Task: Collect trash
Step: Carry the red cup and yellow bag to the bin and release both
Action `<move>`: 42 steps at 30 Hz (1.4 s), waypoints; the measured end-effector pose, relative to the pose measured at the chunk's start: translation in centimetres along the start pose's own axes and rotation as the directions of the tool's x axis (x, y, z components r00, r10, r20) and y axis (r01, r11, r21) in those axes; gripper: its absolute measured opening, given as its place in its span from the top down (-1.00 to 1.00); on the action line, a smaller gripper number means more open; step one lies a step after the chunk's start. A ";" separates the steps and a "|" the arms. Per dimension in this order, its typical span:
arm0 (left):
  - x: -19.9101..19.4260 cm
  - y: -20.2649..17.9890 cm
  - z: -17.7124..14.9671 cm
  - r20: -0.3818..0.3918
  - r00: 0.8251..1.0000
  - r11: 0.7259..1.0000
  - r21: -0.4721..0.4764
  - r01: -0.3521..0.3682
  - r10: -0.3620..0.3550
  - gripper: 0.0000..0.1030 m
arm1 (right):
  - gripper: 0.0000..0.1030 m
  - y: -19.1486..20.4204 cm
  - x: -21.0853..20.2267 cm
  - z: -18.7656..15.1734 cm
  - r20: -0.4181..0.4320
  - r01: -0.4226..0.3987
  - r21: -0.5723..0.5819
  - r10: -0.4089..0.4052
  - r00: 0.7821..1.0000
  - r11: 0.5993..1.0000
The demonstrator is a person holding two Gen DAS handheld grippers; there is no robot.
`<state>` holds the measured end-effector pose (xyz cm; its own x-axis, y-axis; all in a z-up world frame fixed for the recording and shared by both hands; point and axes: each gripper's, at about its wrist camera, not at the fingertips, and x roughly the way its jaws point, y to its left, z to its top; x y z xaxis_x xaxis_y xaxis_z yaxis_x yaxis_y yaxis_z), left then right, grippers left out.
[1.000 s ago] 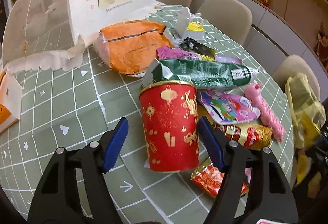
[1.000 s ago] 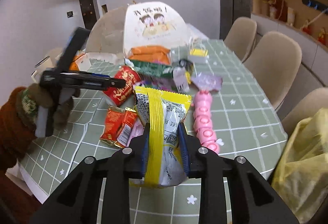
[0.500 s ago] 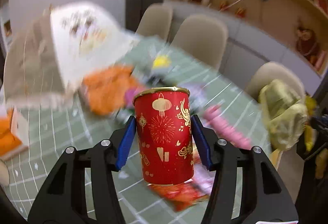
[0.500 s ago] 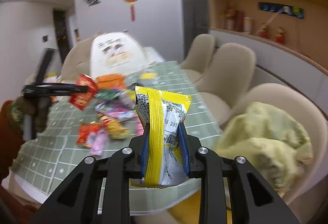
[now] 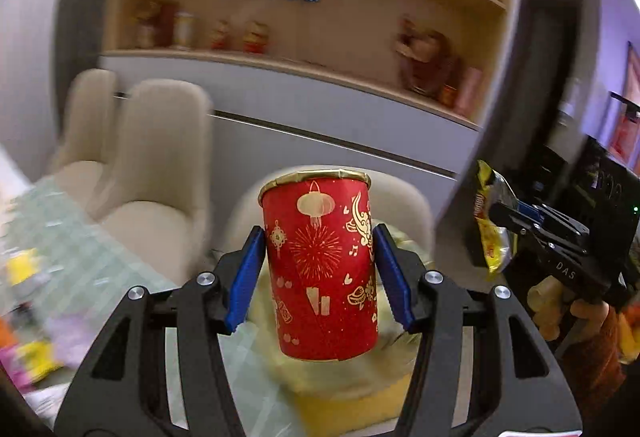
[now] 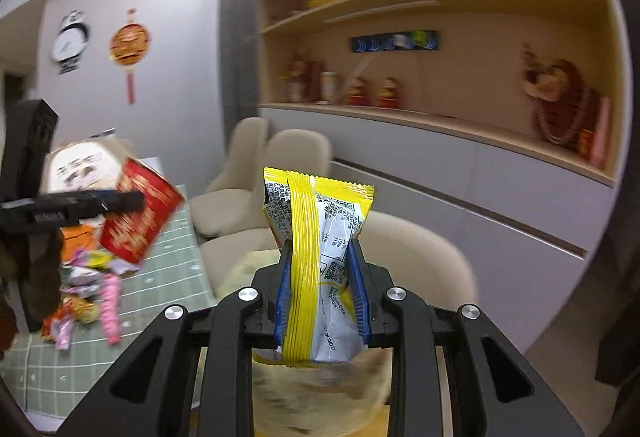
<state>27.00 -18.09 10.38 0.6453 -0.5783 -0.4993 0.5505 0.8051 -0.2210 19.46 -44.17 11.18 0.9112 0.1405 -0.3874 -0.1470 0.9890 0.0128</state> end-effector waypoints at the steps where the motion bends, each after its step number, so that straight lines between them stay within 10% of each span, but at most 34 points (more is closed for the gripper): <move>1: 2.2 -0.7 0.5 -0.012 1.000 1.000 0.005 0.028 -0.028 -0.01 | 0.50 -0.9 0.3 0.0 -0.004 0.024 0.000 -0.024 1.000 1.000; 11: 15.7 -1.1 -0.3 -0.246 0.963 0.992 -0.092 0.089 -0.109 -0.14 | 0.50 -5.4 3.6 -1.0 -0.042 0.072 0.058 -0.070 0.997 0.996; 27: 6.7 2.6 -3.1 -0.184 0.982 0.995 -0.074 -0.064 0.050 -0.39 | 0.49 2.4 12.8 -0.1 -0.197 -0.071 0.004 0.071 0.978 0.997; 33: 2.8 4.1 -4.7 -0.171 0.983 0.993 -0.082 -0.088 0.073 -0.38 | 0.49 2.8 18.6 -0.7 -0.436 -0.099 0.043 0.108 0.894 0.994; 42: -0.8 6.0 -7.4 -0.182 0.975 0.987 -0.078 -0.143 0.127 -0.38 | 0.47 3.4 18.4 -5.0 -0.569 -0.070 0.006 0.061 0.820 0.998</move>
<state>25.87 -11.80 3.32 0.6026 -0.4373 -0.6675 0.4093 0.8875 -0.2119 33.77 -38.48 -0.52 0.5192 0.1498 -0.8414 -0.2078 0.9771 0.0457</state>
